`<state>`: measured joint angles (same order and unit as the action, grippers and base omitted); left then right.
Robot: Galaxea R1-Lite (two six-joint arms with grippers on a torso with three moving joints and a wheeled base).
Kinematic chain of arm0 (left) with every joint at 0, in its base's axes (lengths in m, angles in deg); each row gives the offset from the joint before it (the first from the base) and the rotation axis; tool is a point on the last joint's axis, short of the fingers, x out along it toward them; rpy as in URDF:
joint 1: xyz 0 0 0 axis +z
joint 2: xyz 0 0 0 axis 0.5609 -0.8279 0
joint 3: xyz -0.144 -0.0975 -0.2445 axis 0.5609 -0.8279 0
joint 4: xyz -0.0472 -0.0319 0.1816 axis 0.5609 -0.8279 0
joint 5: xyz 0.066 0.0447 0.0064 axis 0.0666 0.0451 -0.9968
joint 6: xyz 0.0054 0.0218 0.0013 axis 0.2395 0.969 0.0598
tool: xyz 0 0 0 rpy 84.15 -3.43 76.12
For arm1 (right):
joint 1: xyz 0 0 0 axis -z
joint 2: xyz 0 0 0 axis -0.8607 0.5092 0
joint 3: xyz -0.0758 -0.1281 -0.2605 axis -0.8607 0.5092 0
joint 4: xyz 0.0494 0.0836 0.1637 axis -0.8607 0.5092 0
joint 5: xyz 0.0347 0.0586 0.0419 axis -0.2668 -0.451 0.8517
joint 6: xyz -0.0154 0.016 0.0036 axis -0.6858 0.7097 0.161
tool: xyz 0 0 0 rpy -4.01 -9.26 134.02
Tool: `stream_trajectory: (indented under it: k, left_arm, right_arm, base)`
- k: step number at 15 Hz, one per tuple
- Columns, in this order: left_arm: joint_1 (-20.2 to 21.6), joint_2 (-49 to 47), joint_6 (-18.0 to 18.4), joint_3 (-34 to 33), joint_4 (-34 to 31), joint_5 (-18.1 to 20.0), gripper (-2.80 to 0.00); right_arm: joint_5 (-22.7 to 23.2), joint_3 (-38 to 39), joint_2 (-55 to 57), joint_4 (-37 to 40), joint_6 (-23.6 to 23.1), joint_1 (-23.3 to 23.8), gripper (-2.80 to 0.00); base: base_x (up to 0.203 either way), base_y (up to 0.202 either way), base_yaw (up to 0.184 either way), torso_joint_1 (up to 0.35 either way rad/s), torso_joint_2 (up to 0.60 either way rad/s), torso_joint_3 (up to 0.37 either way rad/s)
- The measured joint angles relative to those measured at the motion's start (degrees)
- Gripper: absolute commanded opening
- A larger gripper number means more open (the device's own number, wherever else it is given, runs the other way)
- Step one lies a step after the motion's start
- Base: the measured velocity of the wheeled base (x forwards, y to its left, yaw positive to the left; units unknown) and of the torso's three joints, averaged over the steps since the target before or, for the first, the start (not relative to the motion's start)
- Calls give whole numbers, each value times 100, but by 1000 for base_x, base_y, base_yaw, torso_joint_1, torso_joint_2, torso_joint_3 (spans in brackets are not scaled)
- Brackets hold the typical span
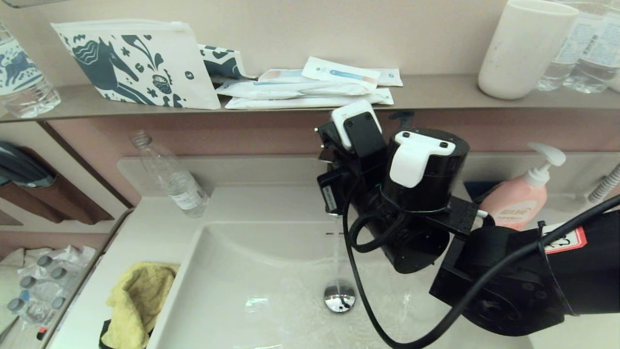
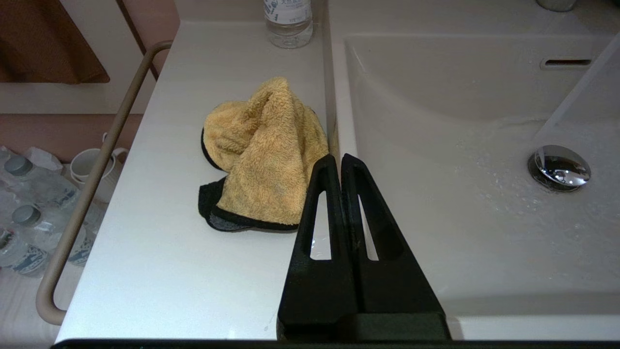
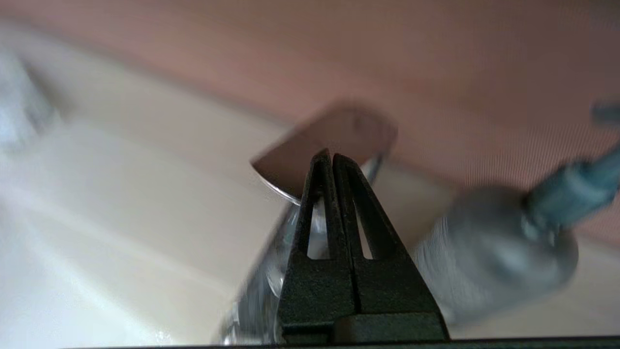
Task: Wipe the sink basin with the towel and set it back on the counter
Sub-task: Turn off the faucet, then pick up the cloth
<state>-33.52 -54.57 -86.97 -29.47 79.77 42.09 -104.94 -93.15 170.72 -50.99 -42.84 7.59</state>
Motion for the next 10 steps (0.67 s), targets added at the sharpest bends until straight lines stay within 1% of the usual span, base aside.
stream_trajectory:
  k: [4,7,10]
  left_arm:
    - [0,0,-2,0,0,0,-280]
    - [0,0,0,0,0,-1,-280]
    - [0,0,0,0,-2,0,-280]
  right_arm:
    - [-40,134,-310,404,5,-87,-280]
    - [-52,301,-632,431,24,-114,-280]
    - [-51,1208,-1134,431,162,-114,-280]
  base:
    - [0,0,0,0,0,0]
    - [0,0,0,0,0,0]
    - [0,0,0,0,0,0]
